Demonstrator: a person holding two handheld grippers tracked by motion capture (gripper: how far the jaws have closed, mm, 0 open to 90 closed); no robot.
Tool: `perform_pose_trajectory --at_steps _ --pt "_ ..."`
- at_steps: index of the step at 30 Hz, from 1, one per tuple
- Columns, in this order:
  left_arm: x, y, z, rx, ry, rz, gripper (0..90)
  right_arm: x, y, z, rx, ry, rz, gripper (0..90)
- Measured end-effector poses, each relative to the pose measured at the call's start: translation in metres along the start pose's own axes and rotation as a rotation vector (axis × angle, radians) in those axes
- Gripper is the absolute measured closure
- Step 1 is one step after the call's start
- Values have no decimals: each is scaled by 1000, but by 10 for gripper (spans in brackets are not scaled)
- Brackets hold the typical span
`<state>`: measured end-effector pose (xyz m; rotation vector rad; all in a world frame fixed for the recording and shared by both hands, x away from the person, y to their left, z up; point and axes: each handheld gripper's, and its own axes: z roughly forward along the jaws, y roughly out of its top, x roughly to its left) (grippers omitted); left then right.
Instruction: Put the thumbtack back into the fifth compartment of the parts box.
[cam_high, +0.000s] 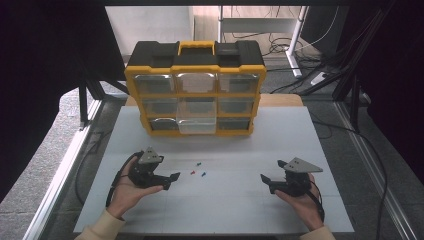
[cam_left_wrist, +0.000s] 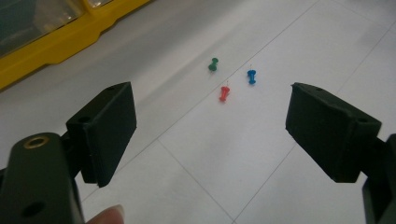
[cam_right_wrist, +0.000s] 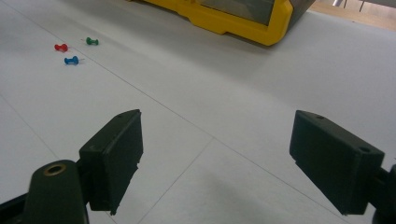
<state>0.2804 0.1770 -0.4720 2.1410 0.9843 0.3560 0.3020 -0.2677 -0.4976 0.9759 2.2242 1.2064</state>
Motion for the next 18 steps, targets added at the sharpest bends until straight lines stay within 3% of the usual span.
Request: perform_pose_trajectory --at_steps 18 --pt "-3 23 29 50 -69 23 176 0 -2 4 18 -20 -5 185"
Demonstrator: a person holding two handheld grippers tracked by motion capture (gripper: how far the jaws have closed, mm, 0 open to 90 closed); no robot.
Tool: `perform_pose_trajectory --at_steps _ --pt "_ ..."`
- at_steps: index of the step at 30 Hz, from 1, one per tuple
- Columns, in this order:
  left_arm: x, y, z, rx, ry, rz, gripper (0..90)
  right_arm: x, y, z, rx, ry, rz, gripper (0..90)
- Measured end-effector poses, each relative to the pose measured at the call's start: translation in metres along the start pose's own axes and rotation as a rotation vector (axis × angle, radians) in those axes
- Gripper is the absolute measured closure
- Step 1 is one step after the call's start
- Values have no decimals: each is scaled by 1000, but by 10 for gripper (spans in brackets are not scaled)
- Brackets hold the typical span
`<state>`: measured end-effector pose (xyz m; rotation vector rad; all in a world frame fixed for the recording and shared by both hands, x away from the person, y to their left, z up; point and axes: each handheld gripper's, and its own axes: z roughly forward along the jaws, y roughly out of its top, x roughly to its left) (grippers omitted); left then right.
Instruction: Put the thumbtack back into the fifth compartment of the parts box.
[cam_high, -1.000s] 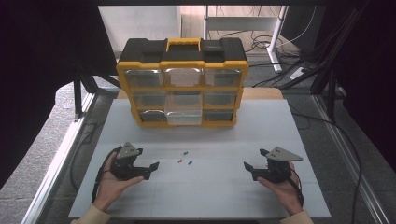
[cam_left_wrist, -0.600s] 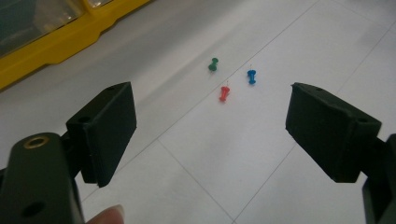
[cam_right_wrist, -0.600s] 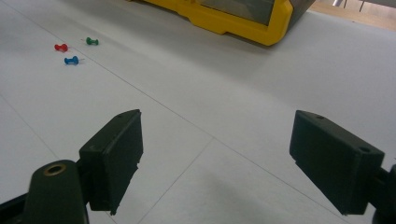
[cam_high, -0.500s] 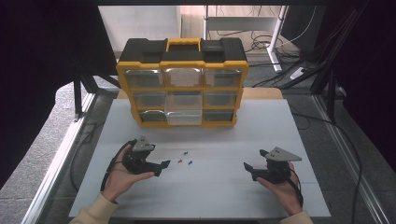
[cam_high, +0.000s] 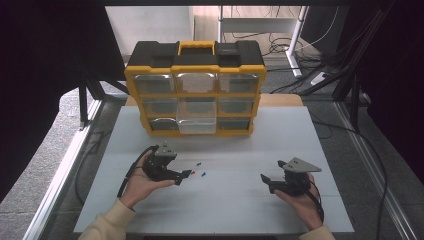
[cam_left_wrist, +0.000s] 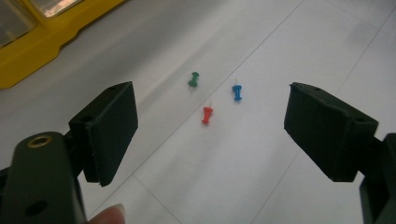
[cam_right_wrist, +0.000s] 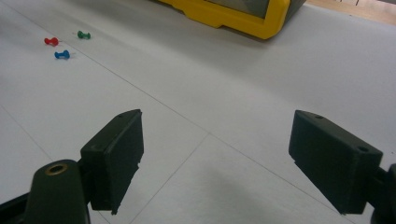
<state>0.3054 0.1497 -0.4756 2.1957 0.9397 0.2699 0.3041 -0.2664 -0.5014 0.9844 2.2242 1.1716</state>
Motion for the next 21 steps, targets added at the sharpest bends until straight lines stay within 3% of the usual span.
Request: perform_pose_trajectory --at_steps 4,11,12,21 --pt "1 6 8 12 -13 11 181 0 0 1 4 0 -4 187" --pt "3 11 25 77 -12 35 194 -2 -1 0 4 -2 4 187" --pt "2 11 28 76 -7 22 195 -2 -2 0 5 -2 4 187" --pt "3 15 45 125 -15 35 236 -2 -3 1 12 -2 3 189"
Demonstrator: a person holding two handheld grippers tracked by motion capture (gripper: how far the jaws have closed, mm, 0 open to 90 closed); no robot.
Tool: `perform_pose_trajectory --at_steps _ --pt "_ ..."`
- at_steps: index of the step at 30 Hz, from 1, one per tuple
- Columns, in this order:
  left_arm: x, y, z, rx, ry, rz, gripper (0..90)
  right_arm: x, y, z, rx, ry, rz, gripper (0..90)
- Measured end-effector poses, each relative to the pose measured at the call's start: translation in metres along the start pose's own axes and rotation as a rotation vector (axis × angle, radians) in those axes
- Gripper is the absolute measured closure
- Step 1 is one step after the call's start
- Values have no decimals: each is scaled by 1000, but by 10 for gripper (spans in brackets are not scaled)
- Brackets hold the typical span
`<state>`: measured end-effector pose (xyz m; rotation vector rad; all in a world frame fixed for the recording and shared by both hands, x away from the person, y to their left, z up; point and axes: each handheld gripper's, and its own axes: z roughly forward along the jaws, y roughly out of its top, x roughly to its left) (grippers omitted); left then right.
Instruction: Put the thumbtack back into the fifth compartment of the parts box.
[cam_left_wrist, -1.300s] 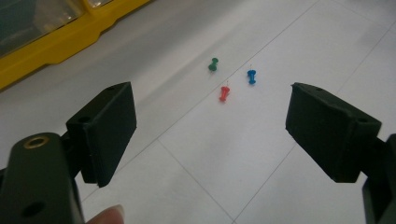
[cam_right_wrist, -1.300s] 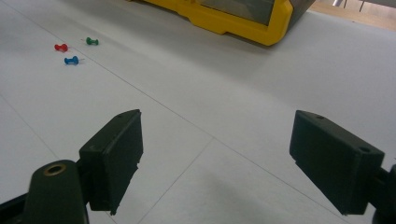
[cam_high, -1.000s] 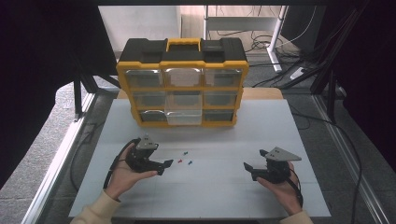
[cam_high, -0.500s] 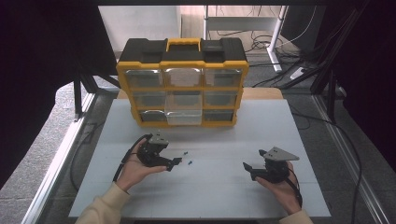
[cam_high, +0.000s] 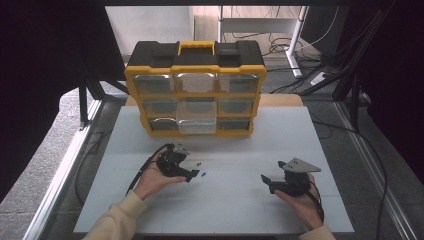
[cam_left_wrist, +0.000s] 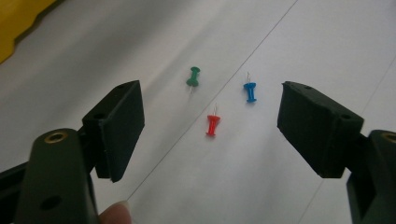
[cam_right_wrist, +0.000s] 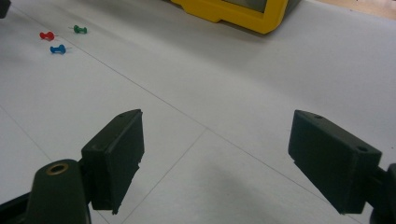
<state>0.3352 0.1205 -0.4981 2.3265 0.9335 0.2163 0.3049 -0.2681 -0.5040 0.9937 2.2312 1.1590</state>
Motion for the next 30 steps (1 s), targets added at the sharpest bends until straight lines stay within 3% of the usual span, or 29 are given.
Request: perform_pose_trajectory --at_steps 9,17,21,30 --pt "3 2 13 29 -10 -4 275 -1 -1 0 4 -3 3 189" --pt "6 0 23 93 -7 33 330 -1 -2 1 10 -6 4 191" --pt "6 -1 26 101 -18 29 382 -2 -2 1 12 -4 7 191" --pt "2 -2 28 108 1 40 544 -2 -2 1 13 -9 8 191"
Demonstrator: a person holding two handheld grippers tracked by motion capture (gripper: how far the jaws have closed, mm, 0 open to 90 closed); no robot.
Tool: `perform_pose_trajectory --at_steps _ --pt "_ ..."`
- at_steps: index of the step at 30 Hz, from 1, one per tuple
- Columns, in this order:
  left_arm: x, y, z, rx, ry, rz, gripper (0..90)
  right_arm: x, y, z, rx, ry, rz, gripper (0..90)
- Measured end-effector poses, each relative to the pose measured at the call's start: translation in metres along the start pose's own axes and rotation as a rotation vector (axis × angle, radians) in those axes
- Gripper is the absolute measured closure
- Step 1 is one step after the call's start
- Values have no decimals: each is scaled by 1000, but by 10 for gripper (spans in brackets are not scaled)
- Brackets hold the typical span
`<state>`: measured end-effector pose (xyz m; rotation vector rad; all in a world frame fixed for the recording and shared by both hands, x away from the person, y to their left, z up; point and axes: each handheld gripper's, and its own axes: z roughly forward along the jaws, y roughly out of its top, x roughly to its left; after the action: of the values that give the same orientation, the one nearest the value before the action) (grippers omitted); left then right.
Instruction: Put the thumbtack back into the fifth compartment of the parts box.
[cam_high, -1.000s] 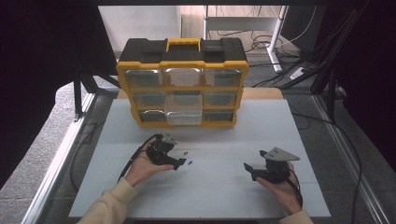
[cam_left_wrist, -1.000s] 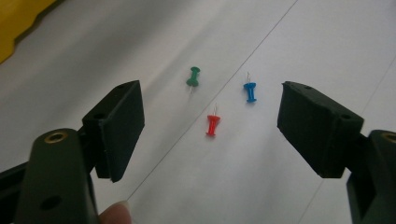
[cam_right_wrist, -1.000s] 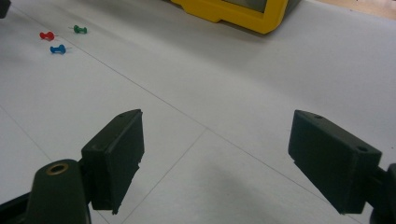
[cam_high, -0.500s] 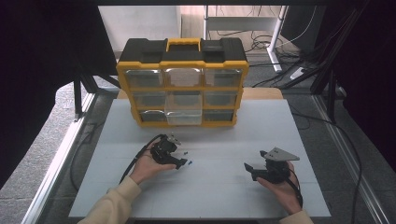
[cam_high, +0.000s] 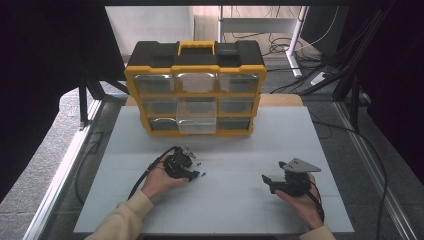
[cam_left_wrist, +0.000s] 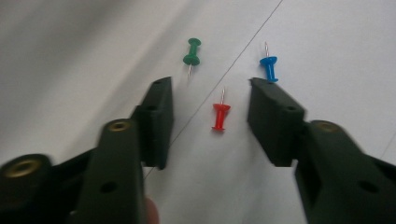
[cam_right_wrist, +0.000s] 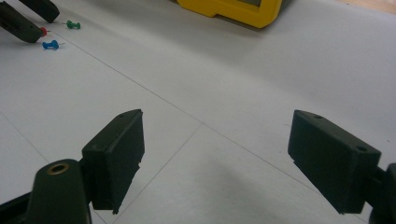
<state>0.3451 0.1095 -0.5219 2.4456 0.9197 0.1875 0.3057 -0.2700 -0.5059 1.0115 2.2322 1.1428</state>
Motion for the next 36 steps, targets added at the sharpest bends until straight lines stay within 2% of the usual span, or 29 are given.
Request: perform_pose_trajectory --at_steps 3,5,10,14,22,23,26,31,34,36 --pt "0 -1 -1 -3 -2 -4 636 0 0 0 3 -1 1 190" --pt "0 -2 -1 0 -2 -7 666 0 0 0 6 -3 3 190" --pt "-4 -2 -2 6 -7 8 812 -1 -1 1 11 -4 2 190" --pt "-5 -3 -2 -2 2 25 821 -1 -1 1 13 -6 2 190" --pt "-6 -8 -3 -36 11 20 821 -1 -1 1 15 -13 -2 190" --pt "-4 -8 -4 -43 13 24 821 -2 -1 1 14 -13 -2 190" --pt "-4 -10 -8 -69 8 2 821 -1 -1 1 14 -14 -1 191" --pt "-2 -12 -20 -114 -6 1 821 -2 -1 1 13 -15 -1 191" --pt "-4 -15 -26 -154 -8 -20 821 -2 -1 0 11 -17 -1 191" --pt "-4 -16 -31 -169 -3 -16 821 -2 -1 0 11 -23 -2 191"
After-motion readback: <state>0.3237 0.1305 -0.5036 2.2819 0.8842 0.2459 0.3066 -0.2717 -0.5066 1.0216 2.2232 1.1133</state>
